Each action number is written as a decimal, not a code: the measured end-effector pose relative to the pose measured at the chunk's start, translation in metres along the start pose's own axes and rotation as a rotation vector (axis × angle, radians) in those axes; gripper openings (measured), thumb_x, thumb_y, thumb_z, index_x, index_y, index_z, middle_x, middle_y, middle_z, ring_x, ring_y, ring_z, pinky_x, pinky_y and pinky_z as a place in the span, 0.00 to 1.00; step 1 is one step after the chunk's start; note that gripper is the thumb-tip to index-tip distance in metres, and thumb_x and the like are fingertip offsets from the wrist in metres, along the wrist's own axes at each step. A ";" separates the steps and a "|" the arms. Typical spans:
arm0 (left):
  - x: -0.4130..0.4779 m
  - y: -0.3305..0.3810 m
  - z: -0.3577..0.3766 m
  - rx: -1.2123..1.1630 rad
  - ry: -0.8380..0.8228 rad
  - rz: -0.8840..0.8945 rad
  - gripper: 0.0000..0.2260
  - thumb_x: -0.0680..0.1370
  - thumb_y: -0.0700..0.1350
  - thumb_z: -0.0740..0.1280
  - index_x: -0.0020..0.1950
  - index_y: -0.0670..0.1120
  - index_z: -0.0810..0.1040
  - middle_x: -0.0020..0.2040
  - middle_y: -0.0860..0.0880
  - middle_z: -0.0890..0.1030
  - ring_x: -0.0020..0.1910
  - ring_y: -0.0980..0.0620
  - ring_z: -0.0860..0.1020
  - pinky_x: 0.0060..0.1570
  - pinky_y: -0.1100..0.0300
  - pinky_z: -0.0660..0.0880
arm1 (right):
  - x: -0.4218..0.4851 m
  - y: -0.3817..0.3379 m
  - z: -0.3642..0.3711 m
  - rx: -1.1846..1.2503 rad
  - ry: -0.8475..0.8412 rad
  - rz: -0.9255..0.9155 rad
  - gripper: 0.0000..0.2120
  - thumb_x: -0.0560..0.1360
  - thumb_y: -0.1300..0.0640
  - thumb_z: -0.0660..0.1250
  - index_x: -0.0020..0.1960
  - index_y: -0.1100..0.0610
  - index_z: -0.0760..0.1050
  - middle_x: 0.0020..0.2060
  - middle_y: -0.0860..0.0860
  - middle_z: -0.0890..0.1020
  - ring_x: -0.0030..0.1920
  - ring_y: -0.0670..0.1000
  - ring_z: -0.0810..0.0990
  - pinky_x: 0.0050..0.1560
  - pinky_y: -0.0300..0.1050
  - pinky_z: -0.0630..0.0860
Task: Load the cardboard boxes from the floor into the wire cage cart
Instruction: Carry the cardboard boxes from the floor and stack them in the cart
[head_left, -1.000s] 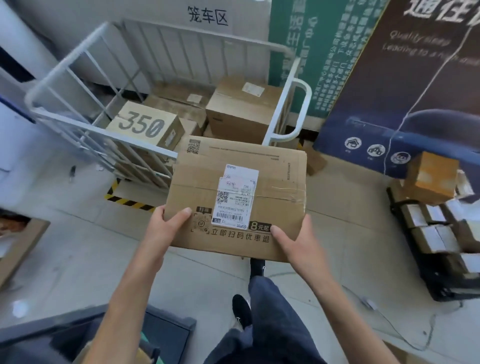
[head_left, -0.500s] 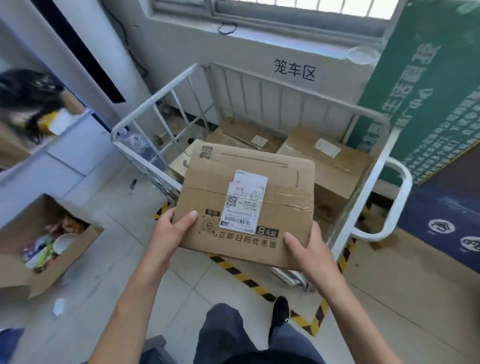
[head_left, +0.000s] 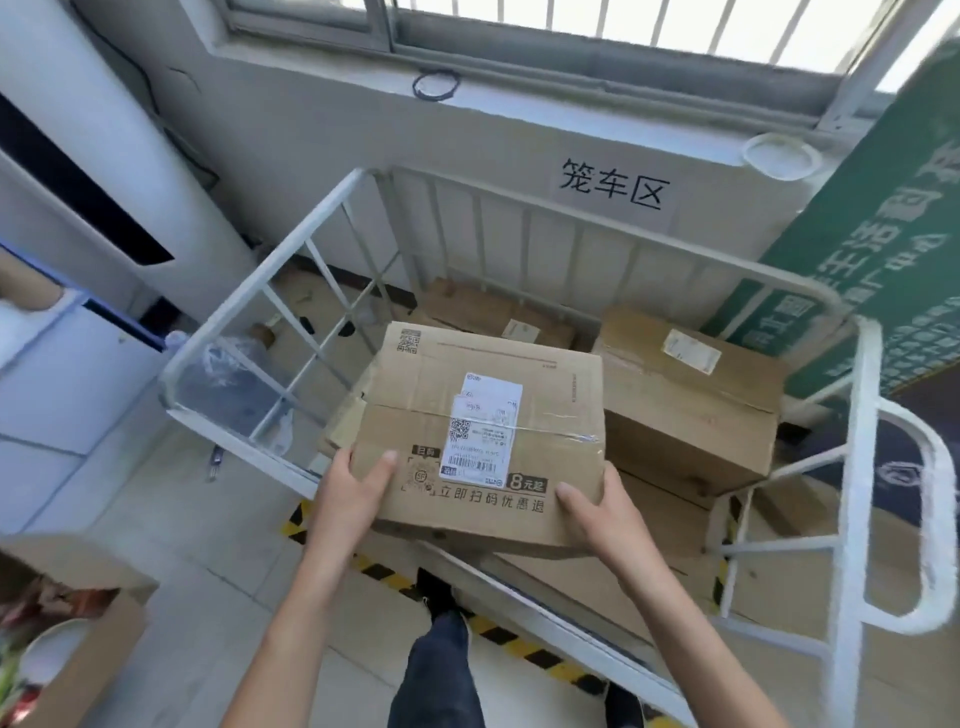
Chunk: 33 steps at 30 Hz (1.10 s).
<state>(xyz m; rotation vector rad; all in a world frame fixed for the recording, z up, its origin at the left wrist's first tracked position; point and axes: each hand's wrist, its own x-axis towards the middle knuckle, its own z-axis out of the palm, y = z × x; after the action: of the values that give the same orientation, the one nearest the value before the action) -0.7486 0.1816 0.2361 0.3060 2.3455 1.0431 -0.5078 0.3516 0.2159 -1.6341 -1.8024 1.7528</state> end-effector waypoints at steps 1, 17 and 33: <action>0.029 -0.004 -0.009 0.030 -0.007 0.025 0.29 0.71 0.67 0.64 0.66 0.53 0.74 0.56 0.56 0.80 0.55 0.51 0.79 0.55 0.50 0.77 | 0.015 -0.008 0.023 0.010 0.006 0.014 0.26 0.66 0.36 0.65 0.63 0.35 0.65 0.51 0.30 0.76 0.50 0.34 0.76 0.42 0.35 0.71; 0.238 -0.107 -0.040 0.531 -0.218 0.007 0.35 0.81 0.58 0.61 0.82 0.54 0.48 0.83 0.48 0.48 0.81 0.45 0.46 0.75 0.40 0.51 | 0.129 -0.026 0.200 0.220 0.010 0.413 0.36 0.80 0.54 0.64 0.82 0.50 0.49 0.79 0.54 0.62 0.72 0.52 0.68 0.62 0.44 0.72; -0.130 -0.009 0.150 0.602 -0.804 0.972 0.30 0.81 0.52 0.64 0.81 0.48 0.59 0.80 0.47 0.60 0.81 0.47 0.52 0.77 0.51 0.51 | -0.197 0.144 0.002 0.468 0.608 0.198 0.35 0.76 0.42 0.63 0.80 0.41 0.54 0.77 0.45 0.64 0.73 0.48 0.67 0.73 0.56 0.65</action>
<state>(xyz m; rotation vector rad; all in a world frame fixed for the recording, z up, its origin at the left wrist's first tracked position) -0.5558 0.2141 0.1977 1.8247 1.6307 0.3563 -0.3482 0.1667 0.2113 -1.8893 -0.9148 1.3741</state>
